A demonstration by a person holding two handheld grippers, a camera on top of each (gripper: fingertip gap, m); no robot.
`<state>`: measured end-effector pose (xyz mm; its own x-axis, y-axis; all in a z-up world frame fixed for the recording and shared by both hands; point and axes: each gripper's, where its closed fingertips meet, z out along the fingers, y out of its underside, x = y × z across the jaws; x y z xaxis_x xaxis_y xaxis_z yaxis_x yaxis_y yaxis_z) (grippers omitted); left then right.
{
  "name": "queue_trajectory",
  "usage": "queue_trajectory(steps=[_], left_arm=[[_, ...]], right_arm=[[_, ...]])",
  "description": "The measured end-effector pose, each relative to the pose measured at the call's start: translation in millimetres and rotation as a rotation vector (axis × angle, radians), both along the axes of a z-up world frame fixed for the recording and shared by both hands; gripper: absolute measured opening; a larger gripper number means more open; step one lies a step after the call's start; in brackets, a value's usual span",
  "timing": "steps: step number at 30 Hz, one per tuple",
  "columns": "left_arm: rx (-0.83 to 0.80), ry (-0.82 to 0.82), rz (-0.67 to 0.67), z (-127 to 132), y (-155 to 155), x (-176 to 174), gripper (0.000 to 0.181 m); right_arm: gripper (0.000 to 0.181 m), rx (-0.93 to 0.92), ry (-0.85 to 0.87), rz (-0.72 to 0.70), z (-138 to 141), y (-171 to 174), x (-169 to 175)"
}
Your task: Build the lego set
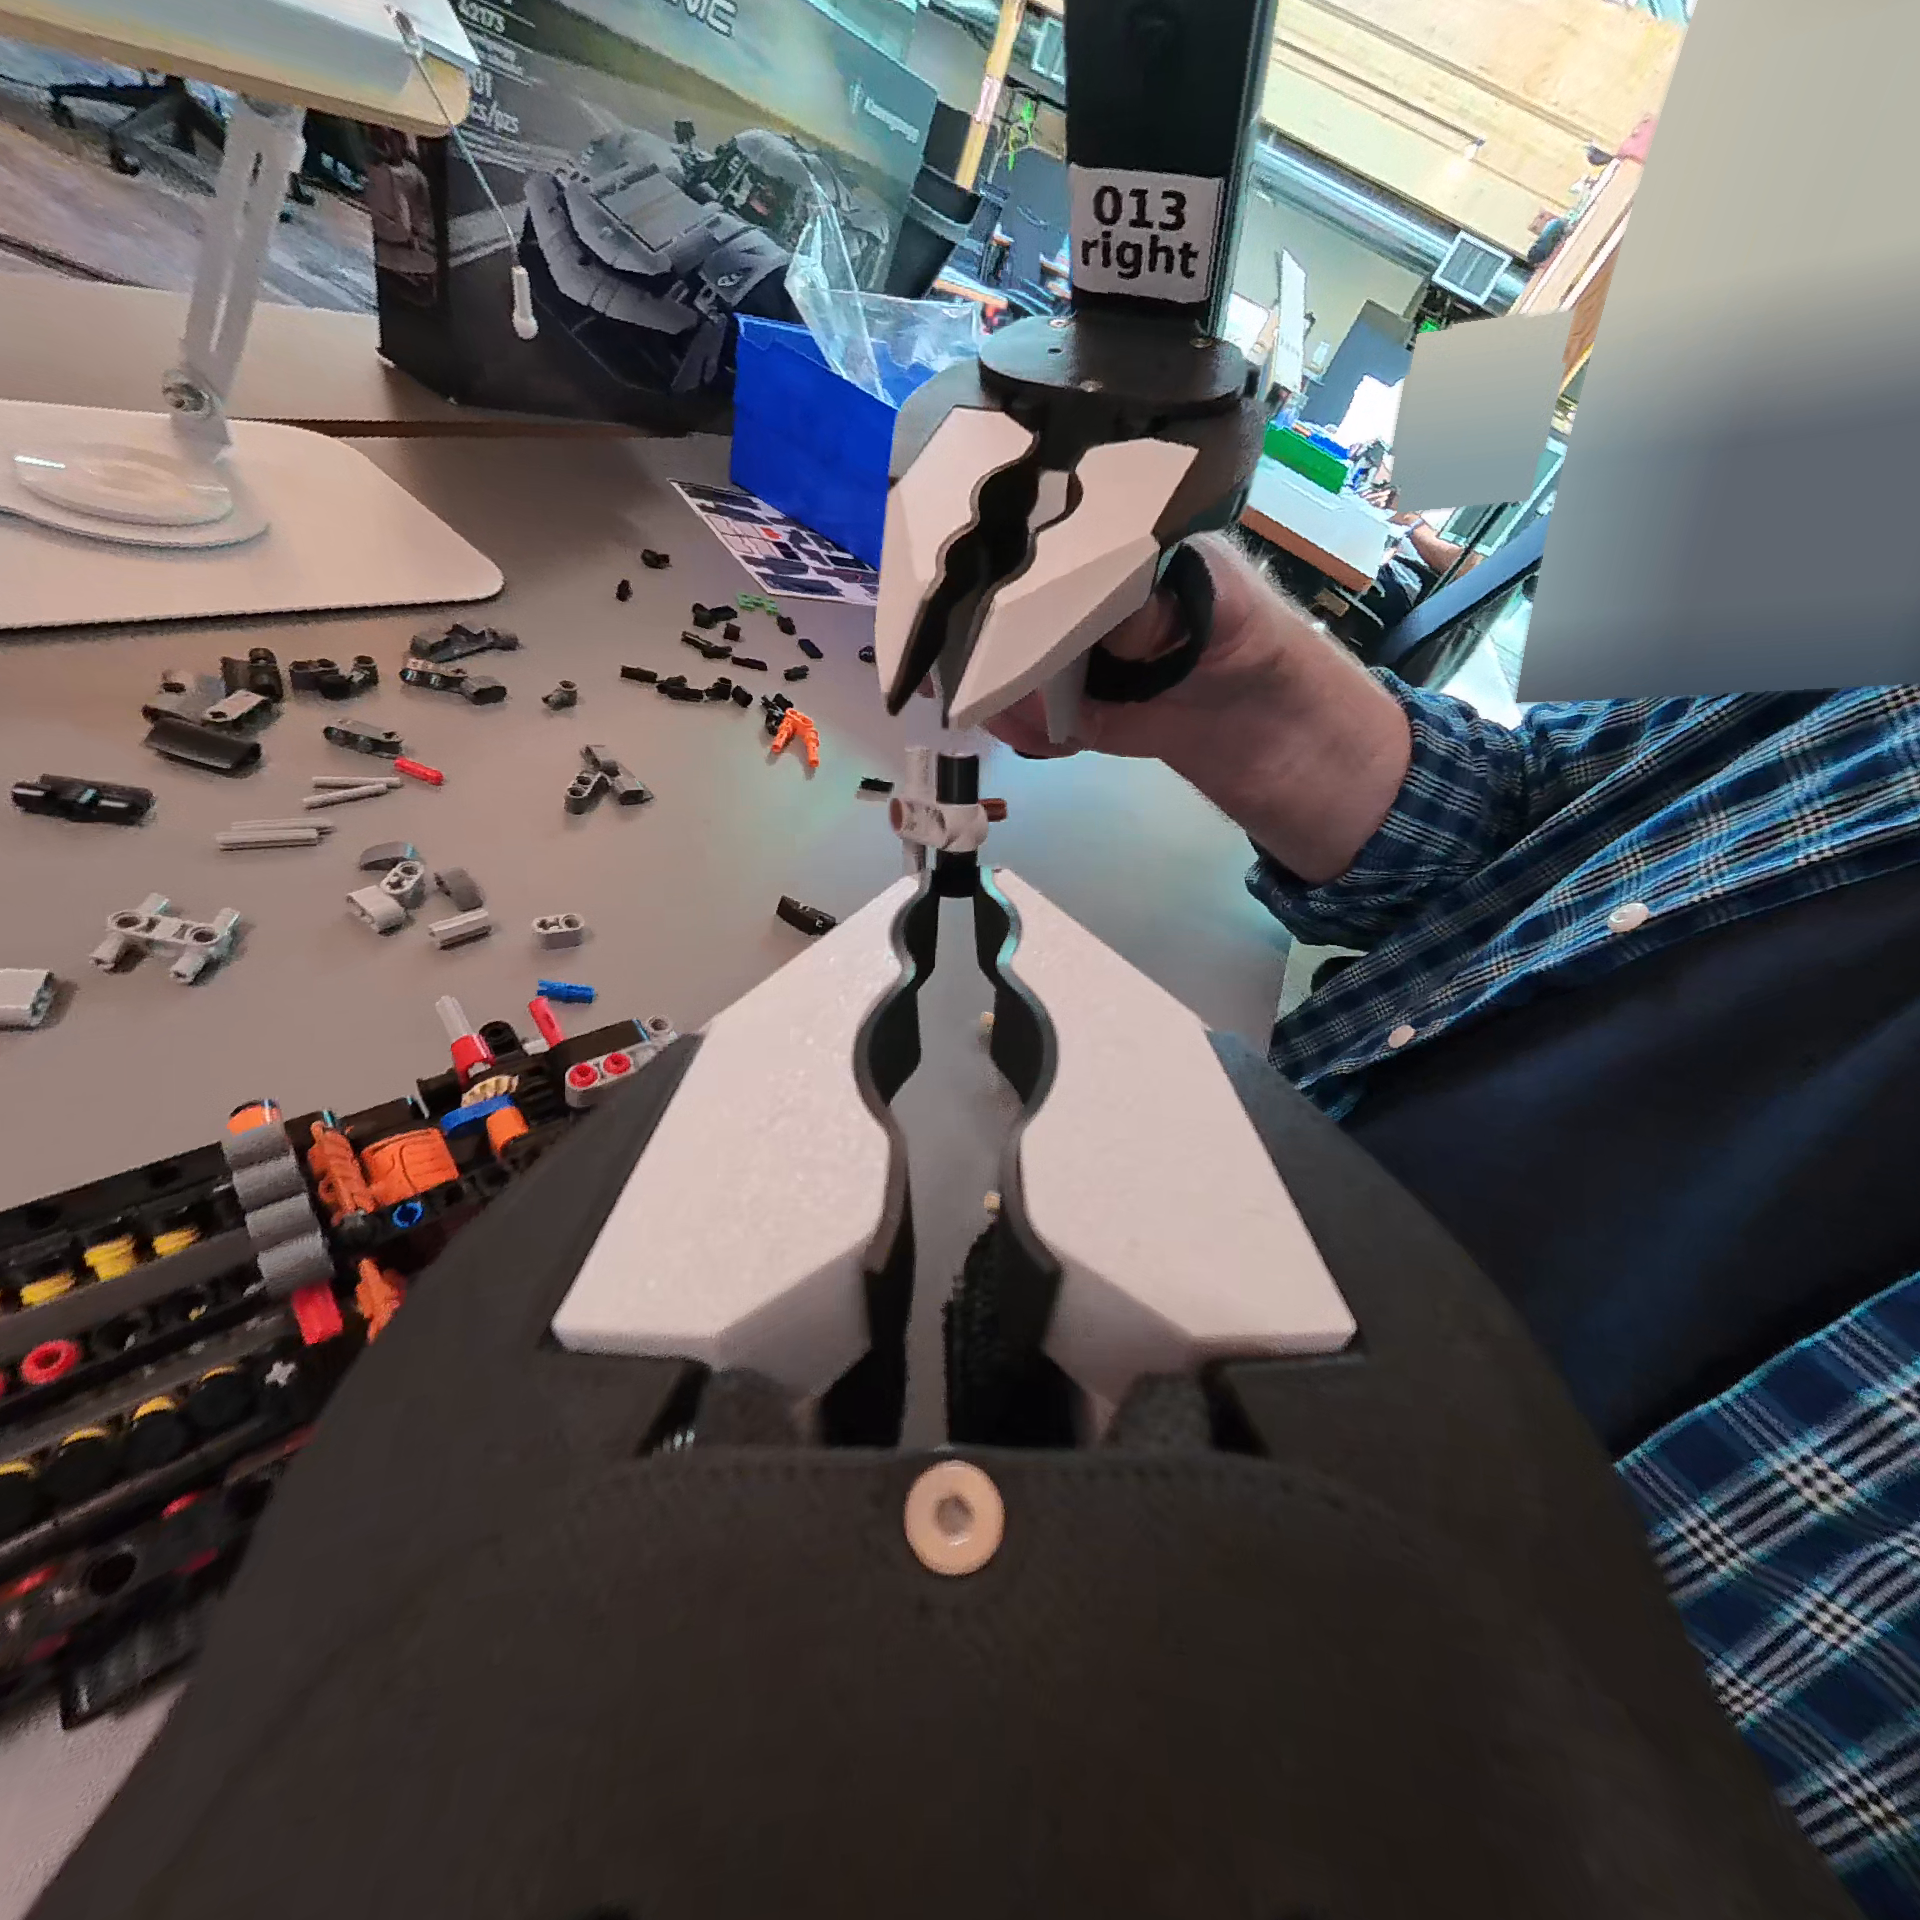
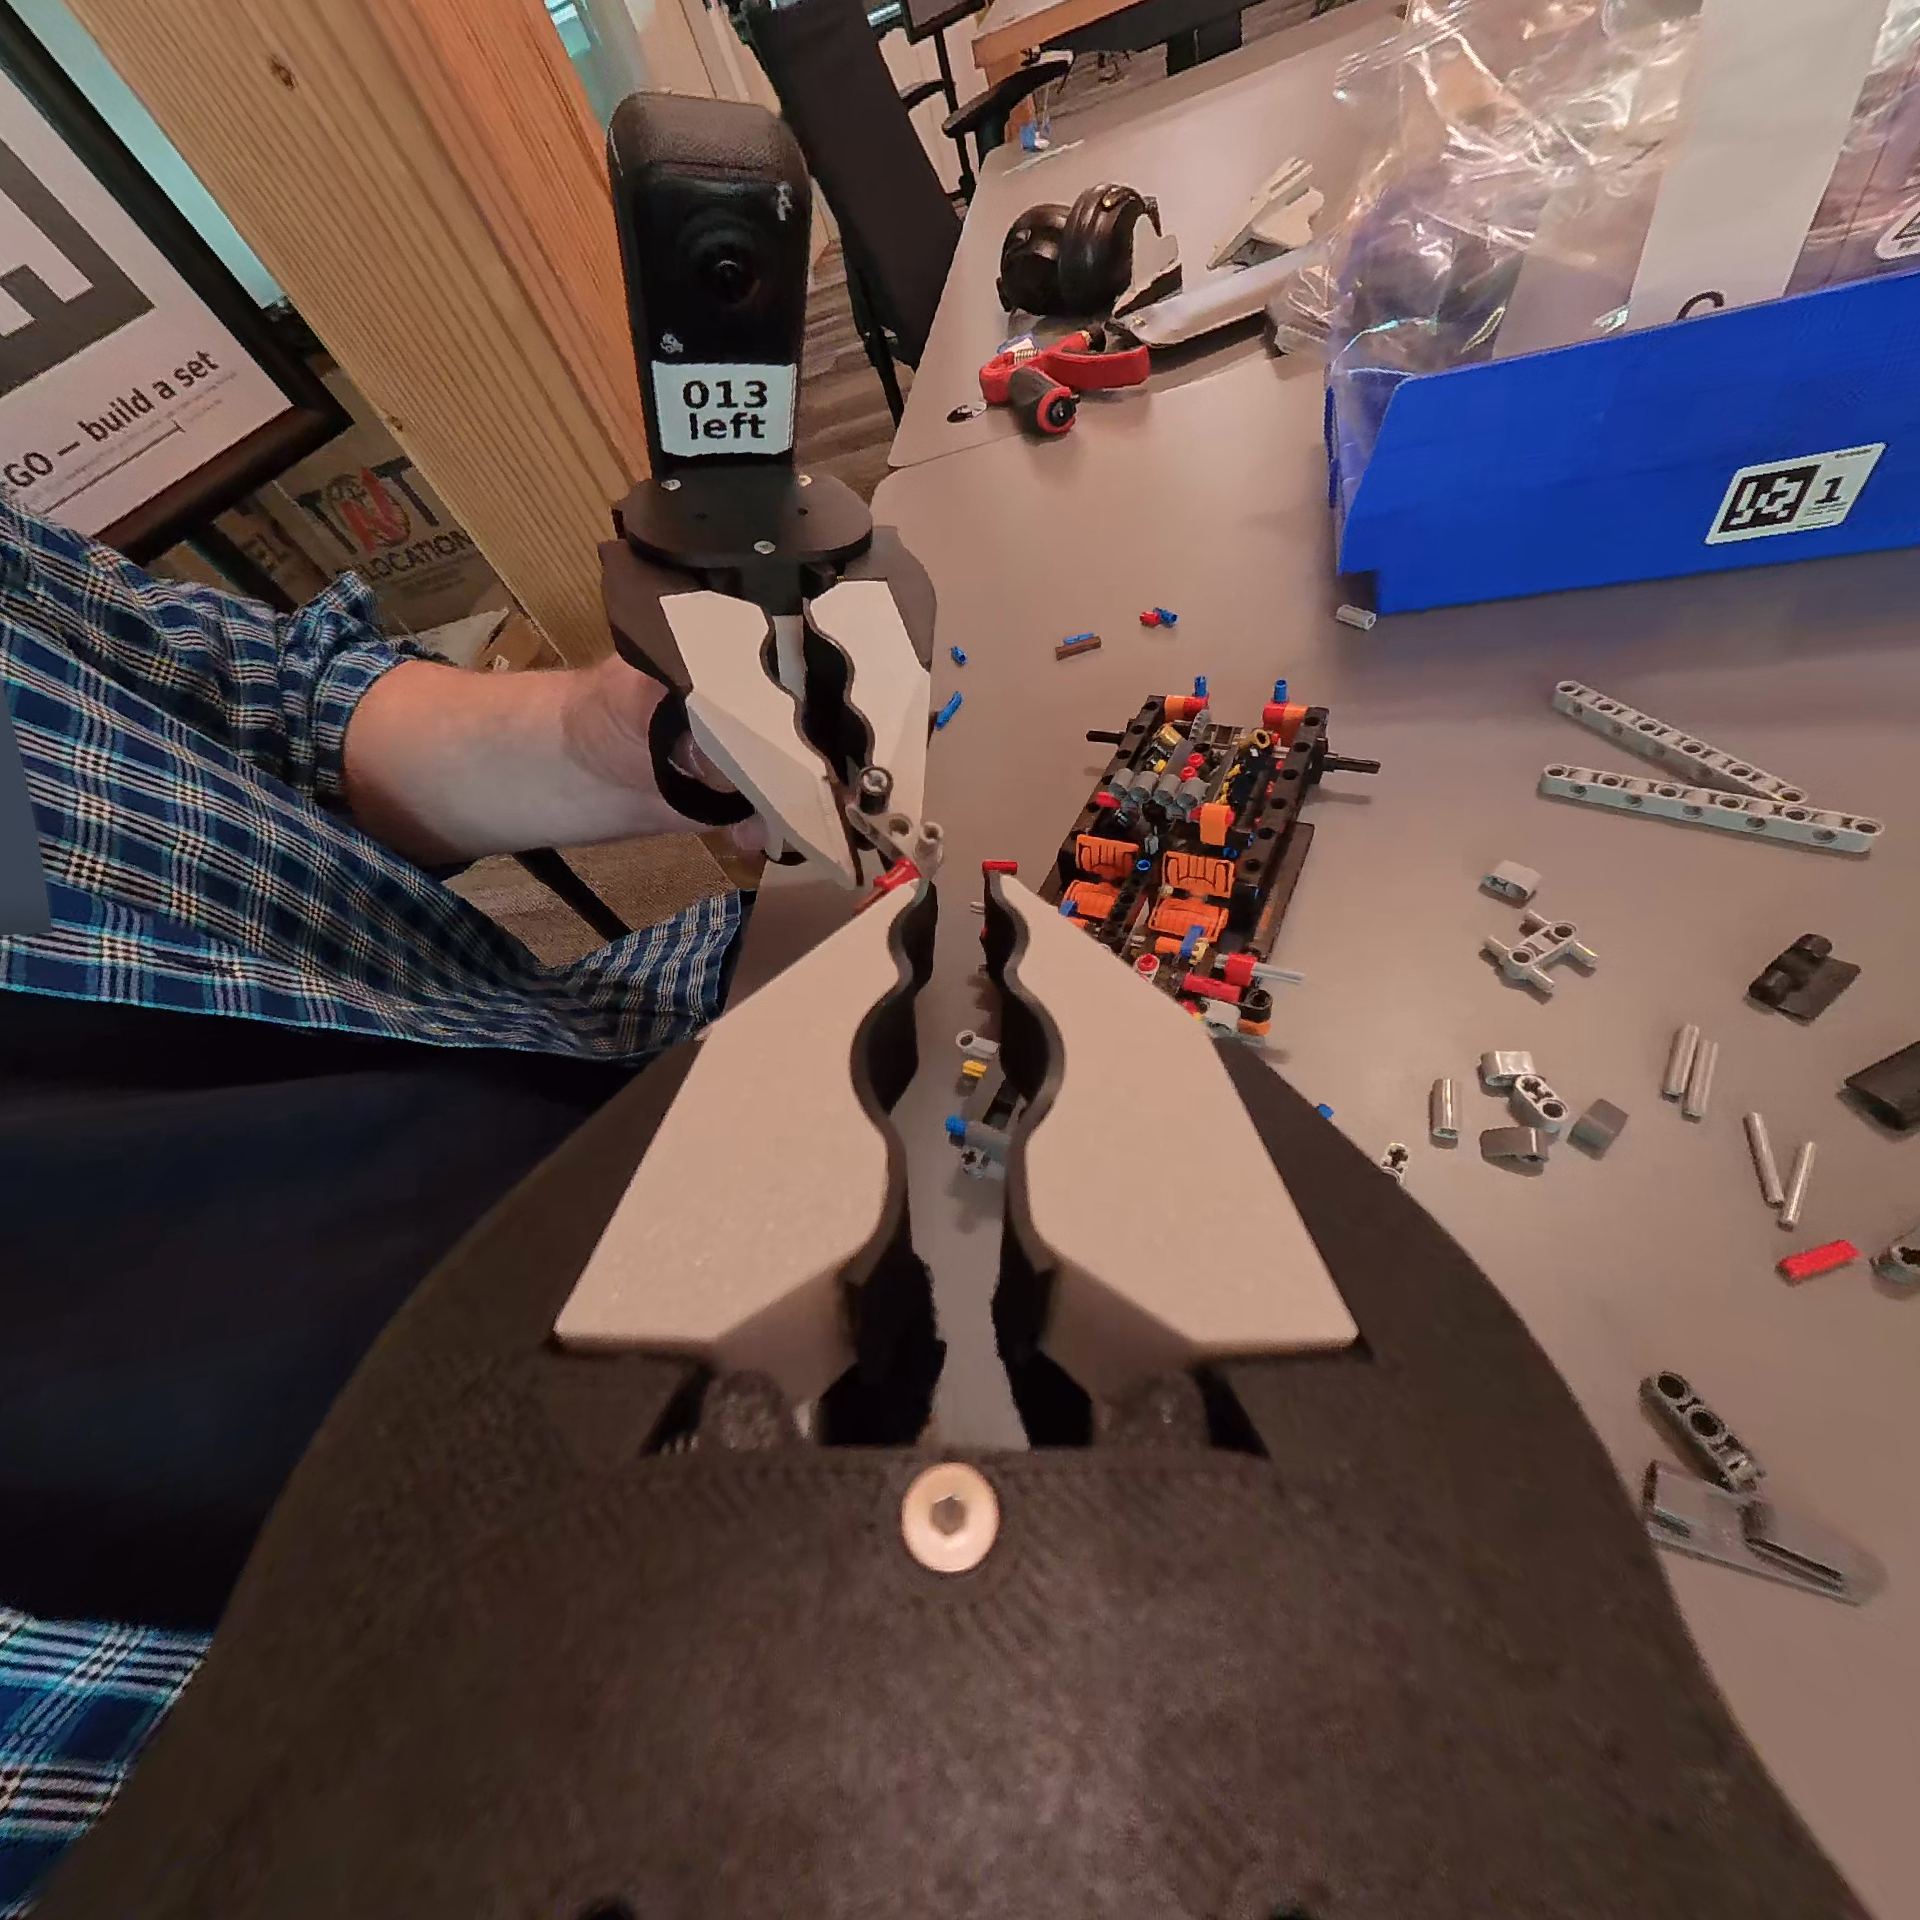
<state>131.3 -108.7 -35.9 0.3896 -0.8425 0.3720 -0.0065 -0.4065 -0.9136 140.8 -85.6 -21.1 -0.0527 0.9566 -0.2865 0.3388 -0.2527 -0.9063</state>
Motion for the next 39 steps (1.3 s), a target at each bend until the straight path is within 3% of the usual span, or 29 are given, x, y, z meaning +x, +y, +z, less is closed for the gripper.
queue_trajectory(steps=[17,21,28,33,39], left_arm=[[0.002,0.008,0.028,-3,-5,-13,0.006],[-0.008,0.027,0.051,-7,-8,-31,0.006],[-0.039,0.025,0.128,-14,-13,-66,0.006],[-0.052,-0.003,0.153,-14,-14,-78,0.006],[-0.061,-0.021,0.144,-14,-15,-82,0.006]], right_arm=[[0.008,0.029,-0.039,-0.054,-4,4,4],[0.012,0.066,-0.162,-0.114,-30,17,12],[0.023,0.060,-0.410,-0.084,-93,10,5],[0.024,0.075,-0.519,-0.074,-113,3,-1],[0.021,0.011,-0.547,-0.041,-117,-18,-7]])
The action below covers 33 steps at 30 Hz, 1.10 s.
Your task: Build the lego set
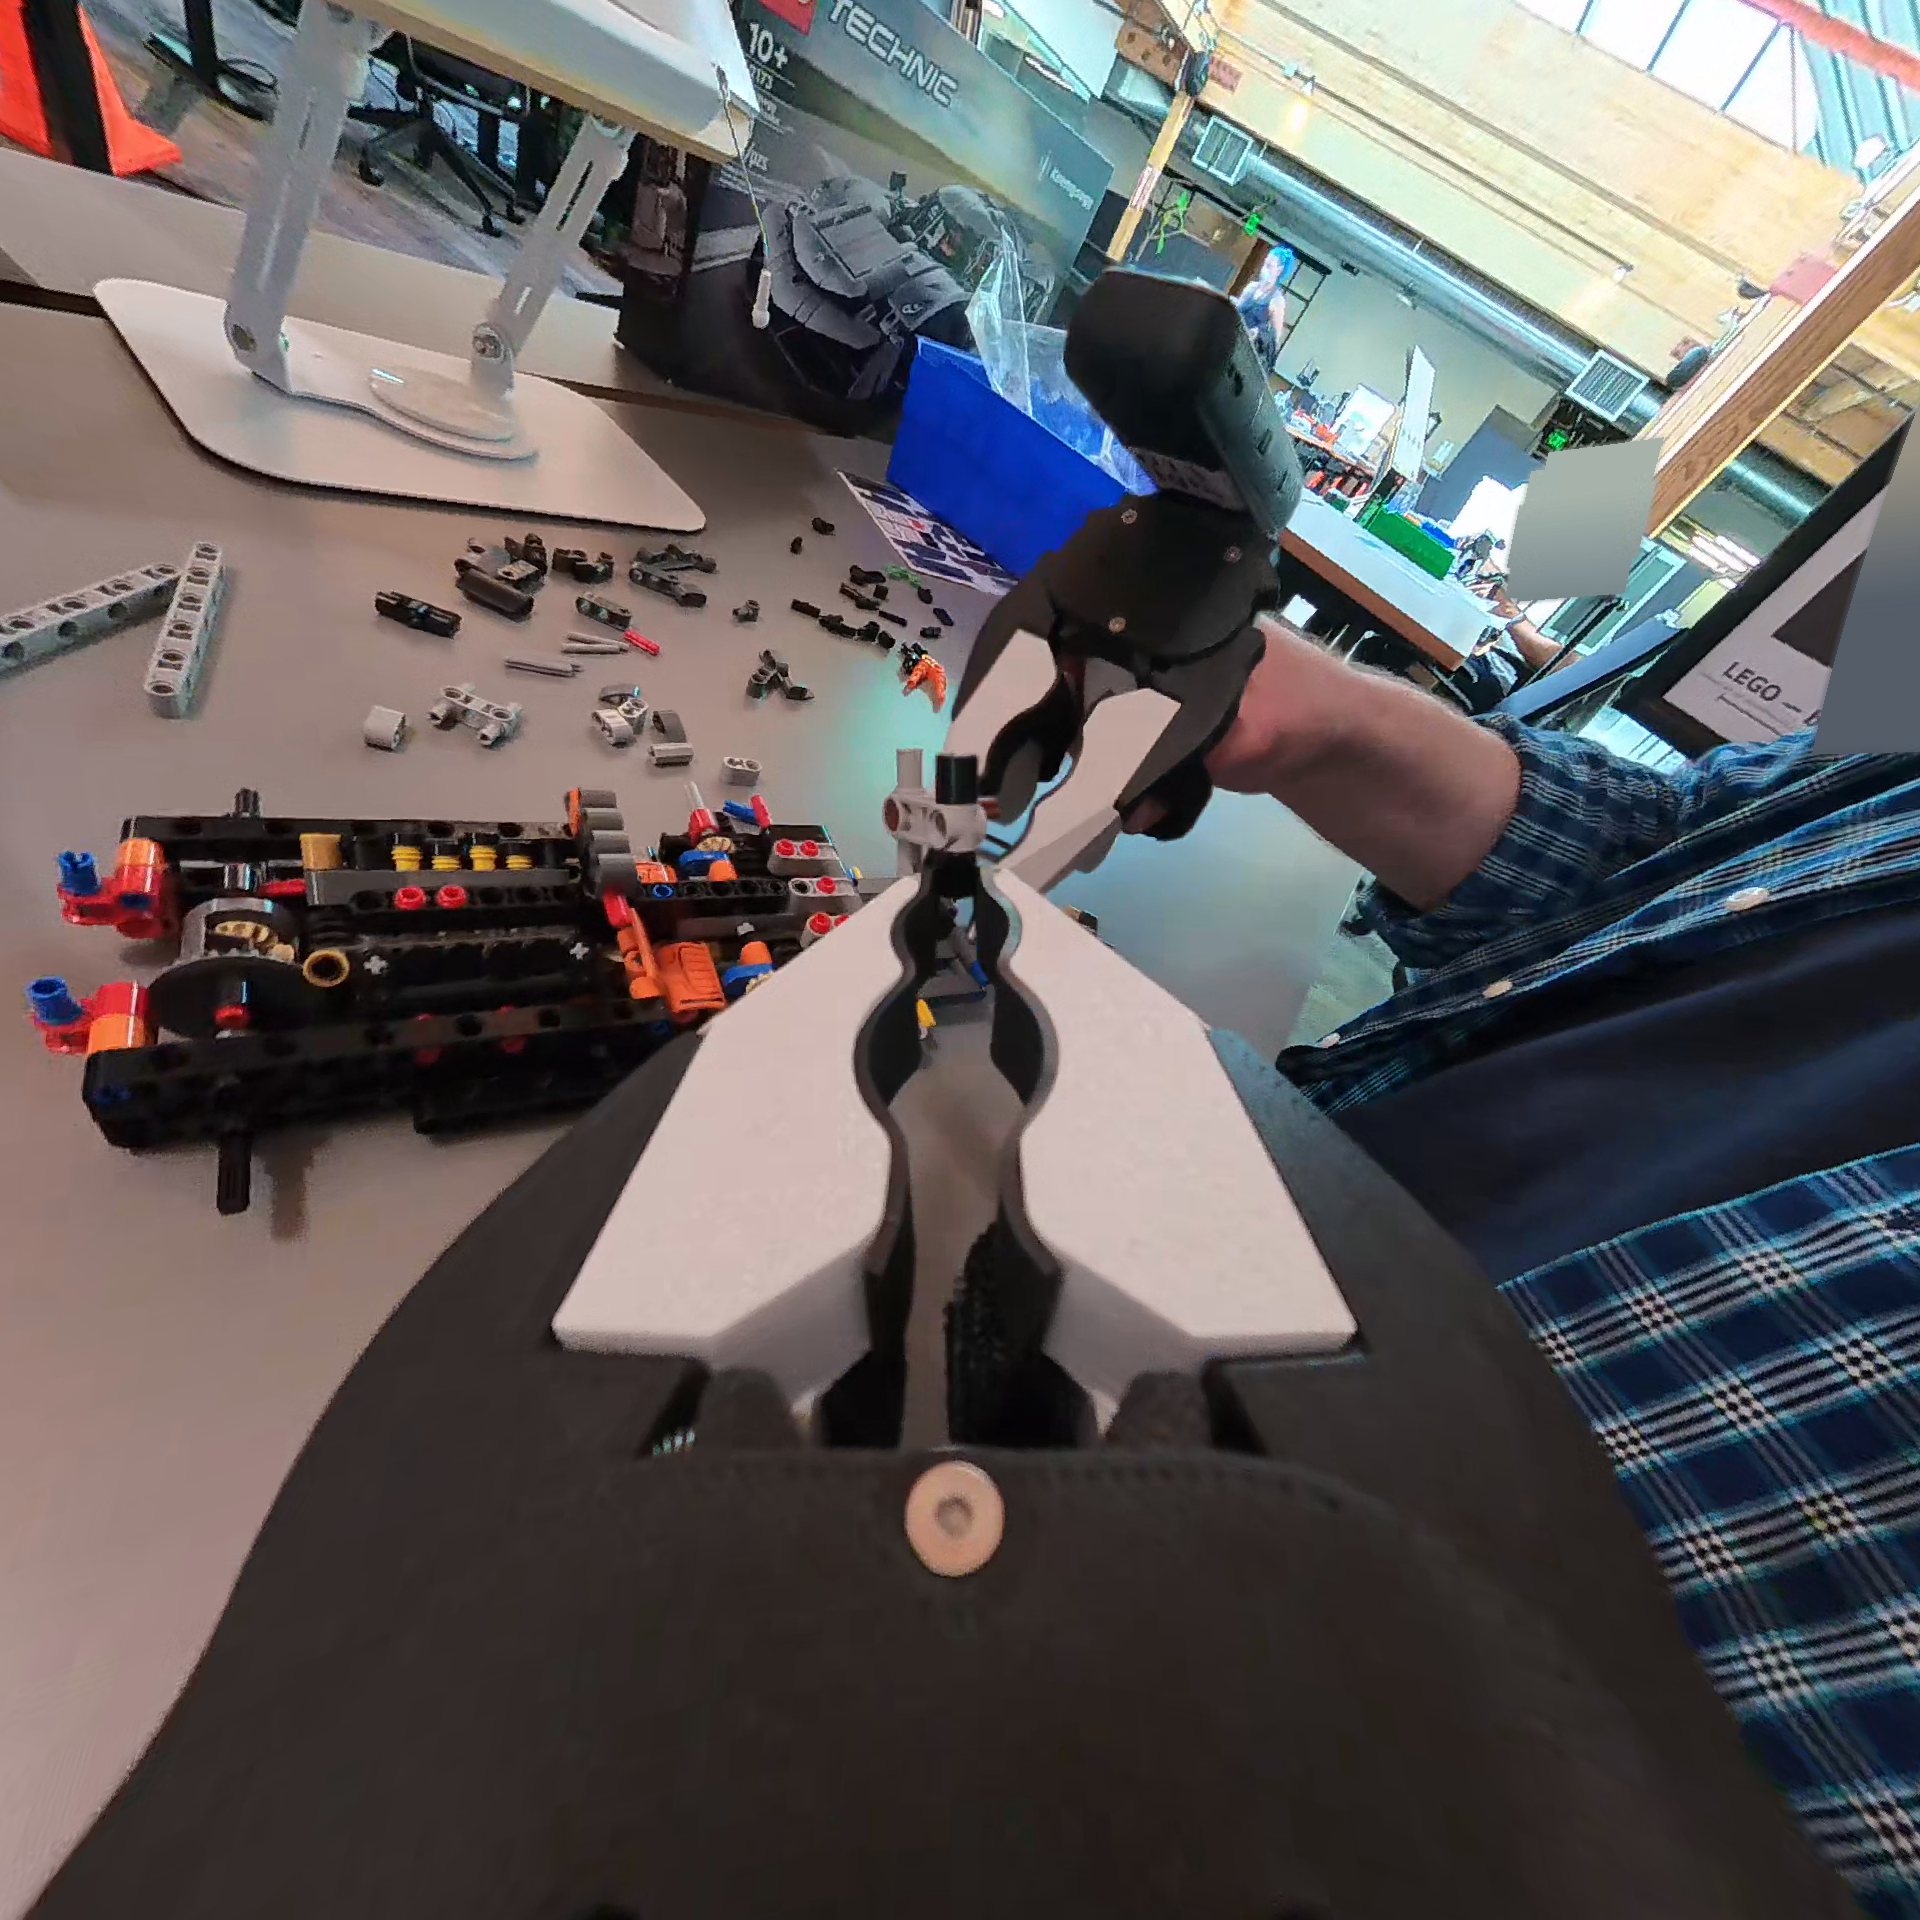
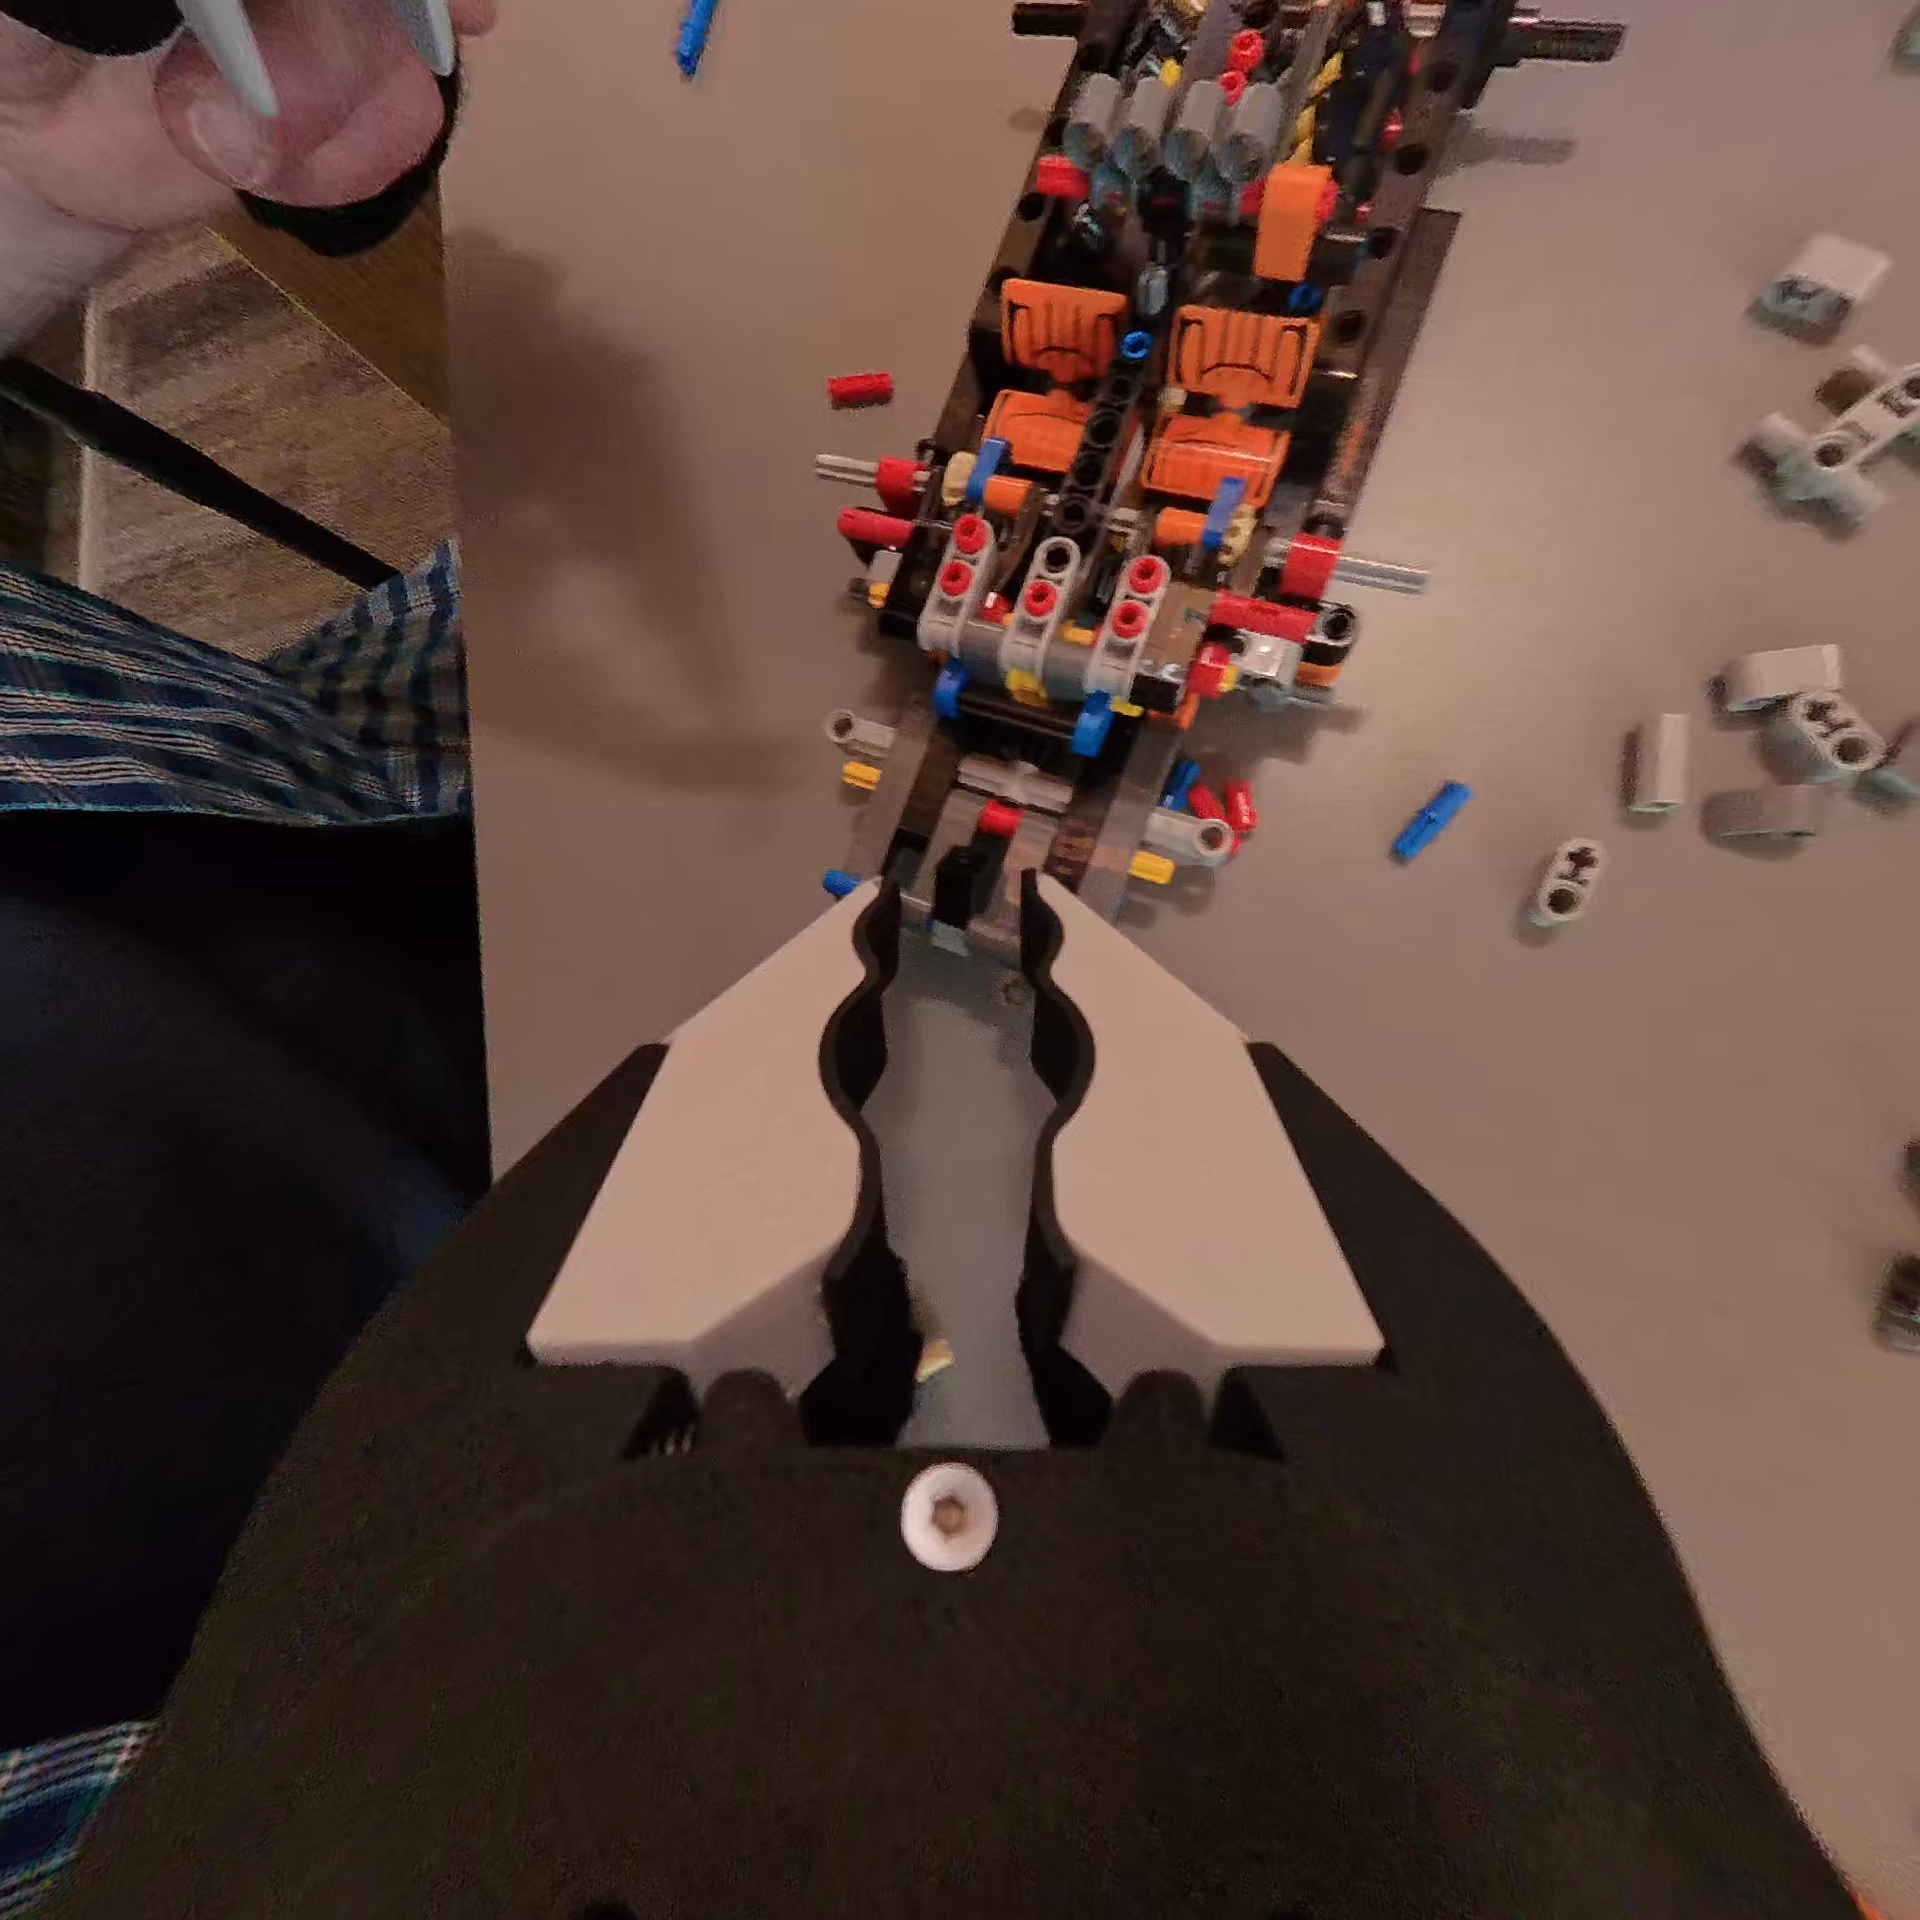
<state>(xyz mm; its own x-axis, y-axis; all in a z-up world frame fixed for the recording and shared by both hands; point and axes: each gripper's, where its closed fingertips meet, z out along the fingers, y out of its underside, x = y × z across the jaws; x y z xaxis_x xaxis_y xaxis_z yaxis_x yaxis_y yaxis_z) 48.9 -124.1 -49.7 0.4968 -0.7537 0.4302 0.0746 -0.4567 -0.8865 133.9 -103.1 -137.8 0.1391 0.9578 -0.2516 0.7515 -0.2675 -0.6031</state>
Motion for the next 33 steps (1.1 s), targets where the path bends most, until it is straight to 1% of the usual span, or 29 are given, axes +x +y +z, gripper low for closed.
queue_trajectory(steps=[7,14,19,26,33], left_arm=[[-0.036,-0.024,0.027,-4,-7,-9,0.006],[-0.035,-0.018,0.074,-2,-14,-22,0.006],[-0.044,-0.002,0.096,-5,-20,-32,0.006],[-0.060,0.047,0.069,-15,-28,-36,0.006],[-0.075,0.017,0.075,-19,-26,-48,0.006]], right_arm=[[0.020,-0.049,0.020,0.024,-2,-27,-21],[0.018,-0.081,0.048,0.064,-1,-43,-48],[0.018,-0.095,0.062,0.078,-1,-47,-58],[0.017,-0.104,0.078,0.088,0,-50,-75],[0.017,-0.084,0.093,0.085,-1,-47,-102]])
